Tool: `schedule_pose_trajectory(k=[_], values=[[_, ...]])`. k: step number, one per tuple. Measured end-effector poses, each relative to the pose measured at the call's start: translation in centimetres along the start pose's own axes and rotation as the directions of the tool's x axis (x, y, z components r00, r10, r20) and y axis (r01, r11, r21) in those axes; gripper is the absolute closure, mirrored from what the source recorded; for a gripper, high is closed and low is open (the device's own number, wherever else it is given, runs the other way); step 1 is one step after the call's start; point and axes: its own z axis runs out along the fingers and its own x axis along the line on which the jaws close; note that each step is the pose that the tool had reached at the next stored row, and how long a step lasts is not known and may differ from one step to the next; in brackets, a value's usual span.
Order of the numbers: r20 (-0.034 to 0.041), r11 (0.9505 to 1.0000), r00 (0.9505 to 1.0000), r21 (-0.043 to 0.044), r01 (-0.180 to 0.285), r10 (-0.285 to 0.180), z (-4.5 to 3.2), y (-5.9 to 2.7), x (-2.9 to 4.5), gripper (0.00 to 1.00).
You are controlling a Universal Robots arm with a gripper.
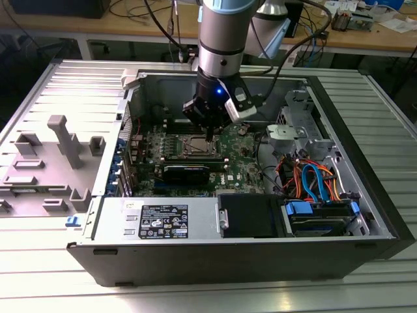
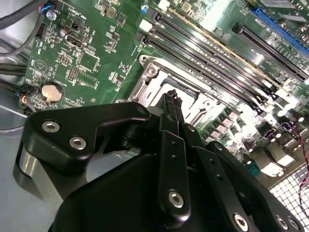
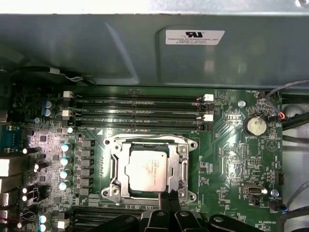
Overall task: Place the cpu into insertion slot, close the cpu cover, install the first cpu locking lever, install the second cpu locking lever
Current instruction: 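Install the second cpu locking lever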
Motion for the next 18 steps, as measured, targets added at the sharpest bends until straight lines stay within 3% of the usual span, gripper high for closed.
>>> schedule_pose_trajectory(k=[7,18], values=[[0.0,1.0,1.0,0.0,0.0,0.0,-0.03,-1.28,0.05,0.89],[-0.001,0.9997,0.9997,0.0007,0.025,-0.025,0.2,-1.77,1.01,0.89]])
